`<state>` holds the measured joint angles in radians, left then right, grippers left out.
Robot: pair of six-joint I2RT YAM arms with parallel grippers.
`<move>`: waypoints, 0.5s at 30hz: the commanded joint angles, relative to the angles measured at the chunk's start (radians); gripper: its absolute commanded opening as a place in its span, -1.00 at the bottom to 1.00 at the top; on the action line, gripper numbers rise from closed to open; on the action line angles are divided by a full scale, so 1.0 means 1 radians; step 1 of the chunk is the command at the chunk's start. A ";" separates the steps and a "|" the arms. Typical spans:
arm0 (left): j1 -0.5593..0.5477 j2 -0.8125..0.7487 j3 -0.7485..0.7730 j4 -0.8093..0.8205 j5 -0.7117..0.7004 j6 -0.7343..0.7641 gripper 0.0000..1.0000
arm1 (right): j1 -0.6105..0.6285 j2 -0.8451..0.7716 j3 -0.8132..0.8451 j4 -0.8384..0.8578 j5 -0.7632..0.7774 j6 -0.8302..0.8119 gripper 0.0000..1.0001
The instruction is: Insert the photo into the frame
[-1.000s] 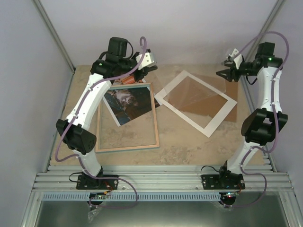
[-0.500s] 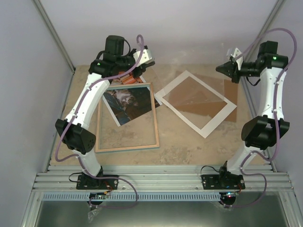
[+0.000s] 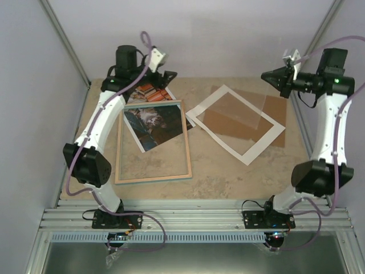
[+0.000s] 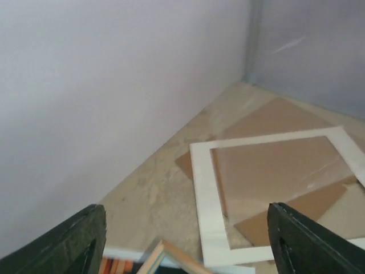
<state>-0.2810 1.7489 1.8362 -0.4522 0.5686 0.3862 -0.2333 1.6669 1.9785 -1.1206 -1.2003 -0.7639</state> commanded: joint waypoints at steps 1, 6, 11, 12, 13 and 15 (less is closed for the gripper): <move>0.124 -0.093 -0.117 0.106 -0.102 -0.292 0.70 | 0.002 -0.158 -0.186 0.429 -0.137 0.470 -0.99; 0.290 -0.179 -0.293 0.070 -0.178 -0.409 0.85 | 0.020 -0.236 -0.418 0.926 -0.166 0.964 -0.99; 0.476 -0.153 -0.399 -0.104 -0.157 -0.456 0.86 | 0.088 -0.182 -0.427 0.925 -0.149 1.032 -0.99; 0.496 -0.132 -0.403 -0.152 -0.164 -0.455 0.88 | 0.100 -0.174 -0.425 0.931 -0.142 1.040 -0.99; 0.514 -0.113 -0.411 -0.197 -0.167 -0.447 0.90 | 0.113 -0.167 -0.423 0.935 -0.133 1.046 -0.99; 0.548 -0.096 -0.457 -0.239 -0.162 -0.442 0.93 | 0.142 -0.153 -0.415 0.940 -0.119 1.053 -0.99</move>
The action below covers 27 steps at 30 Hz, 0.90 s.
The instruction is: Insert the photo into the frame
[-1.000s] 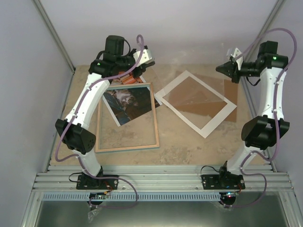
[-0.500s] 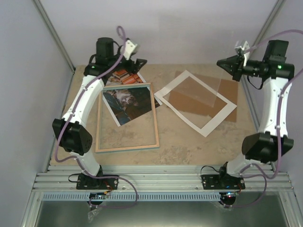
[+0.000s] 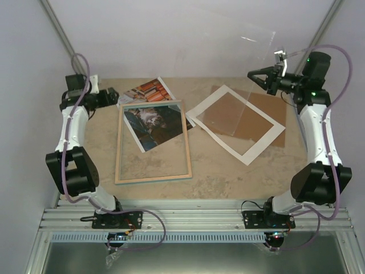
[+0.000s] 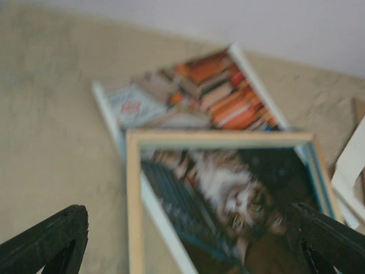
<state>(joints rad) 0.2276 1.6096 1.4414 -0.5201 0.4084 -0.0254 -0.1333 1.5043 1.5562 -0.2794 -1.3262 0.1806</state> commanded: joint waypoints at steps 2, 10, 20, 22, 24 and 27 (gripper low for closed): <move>0.062 0.046 -0.131 -0.183 -0.021 -0.036 0.94 | 0.073 0.026 0.010 0.099 0.016 0.130 -0.99; 0.099 0.072 -0.340 -0.154 -0.004 -0.038 0.84 | 0.197 0.079 -0.021 0.064 0.026 0.140 -0.99; 0.032 0.193 -0.412 -0.049 0.134 -0.040 0.52 | 0.235 0.132 -0.076 0.049 0.057 0.184 -0.99; -0.018 0.203 -0.412 -0.009 0.166 -0.073 0.52 | 0.233 0.148 -0.076 0.015 0.061 0.159 -0.99; -0.067 0.208 -0.412 0.043 0.187 -0.117 0.52 | 0.233 0.159 -0.075 -0.022 0.064 0.128 -0.99; -0.152 0.239 -0.390 0.110 0.221 -0.172 0.52 | 0.230 0.173 -0.090 -0.053 0.061 0.112 -0.99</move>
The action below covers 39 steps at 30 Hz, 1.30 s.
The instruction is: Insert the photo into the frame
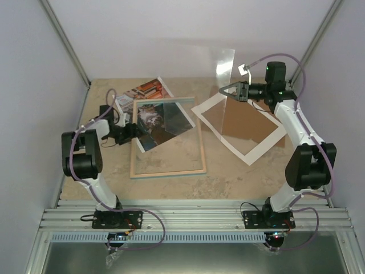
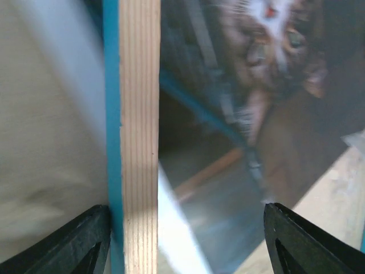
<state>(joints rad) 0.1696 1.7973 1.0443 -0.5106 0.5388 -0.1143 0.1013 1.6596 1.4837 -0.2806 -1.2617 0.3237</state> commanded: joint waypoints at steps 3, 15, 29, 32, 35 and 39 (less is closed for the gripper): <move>-0.158 0.105 0.067 0.136 0.116 -0.119 0.51 | -0.006 0.032 -0.021 -0.091 0.002 -0.058 -0.99; 0.002 -0.024 0.090 0.164 0.108 -0.130 0.81 | 0.044 0.099 -0.100 0.215 -0.021 0.231 -0.99; 0.026 -0.165 0.020 0.182 0.026 -0.095 0.85 | 0.078 0.247 -0.175 0.486 -0.115 0.666 -0.99; 0.026 -0.176 0.007 0.185 0.024 -0.089 0.85 | 0.066 0.242 -0.211 0.675 -0.132 0.827 -0.99; 0.026 -0.187 0.000 0.190 0.014 -0.090 0.85 | 0.068 0.216 -0.165 0.672 -0.142 0.843 -0.99; 0.027 -0.193 0.002 0.196 -0.023 -0.092 0.86 | 0.086 0.179 -0.154 0.666 -0.142 0.854 -0.99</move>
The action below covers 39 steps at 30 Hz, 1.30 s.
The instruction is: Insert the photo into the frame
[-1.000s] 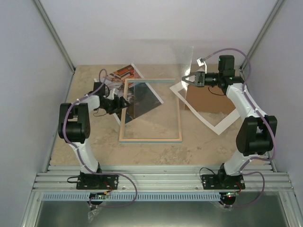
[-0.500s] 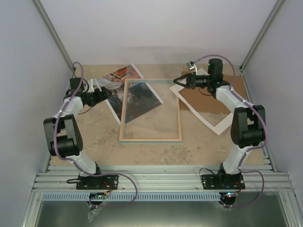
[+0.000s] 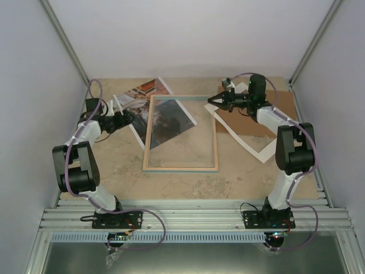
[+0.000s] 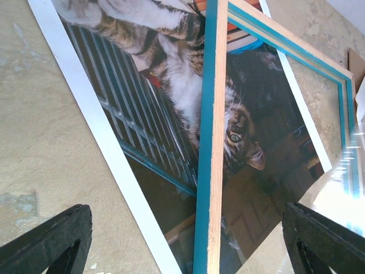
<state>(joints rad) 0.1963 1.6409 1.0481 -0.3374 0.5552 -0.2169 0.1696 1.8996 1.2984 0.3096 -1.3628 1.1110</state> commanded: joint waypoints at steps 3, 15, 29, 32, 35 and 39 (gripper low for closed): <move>0.000 -0.038 0.023 0.014 -0.075 0.027 0.86 | 0.034 -0.061 -0.010 0.098 -0.017 0.120 -0.99; 0.003 -0.051 0.015 0.021 -0.127 0.023 0.89 | 0.074 0.145 -0.055 0.310 0.040 0.282 -0.99; 0.002 -0.046 0.018 0.020 -0.135 0.020 0.89 | 0.015 0.134 0.055 0.143 0.064 0.185 -0.99; 0.004 -0.032 0.043 0.017 -0.140 0.012 0.89 | 0.034 0.080 0.066 0.162 0.072 0.210 -0.99; 0.009 -0.011 0.081 0.015 -0.140 0.004 0.89 | 0.055 0.046 0.109 0.143 0.086 0.226 -0.99; 0.028 -0.002 0.113 0.022 -0.150 -0.023 0.89 | 0.086 0.013 0.184 0.095 0.109 0.222 -0.99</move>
<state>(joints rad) 0.2028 1.6253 1.1122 -0.3321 0.4202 -0.2108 0.2295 1.9728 1.4025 0.4088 -1.2743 1.3067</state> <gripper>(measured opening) 0.943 0.027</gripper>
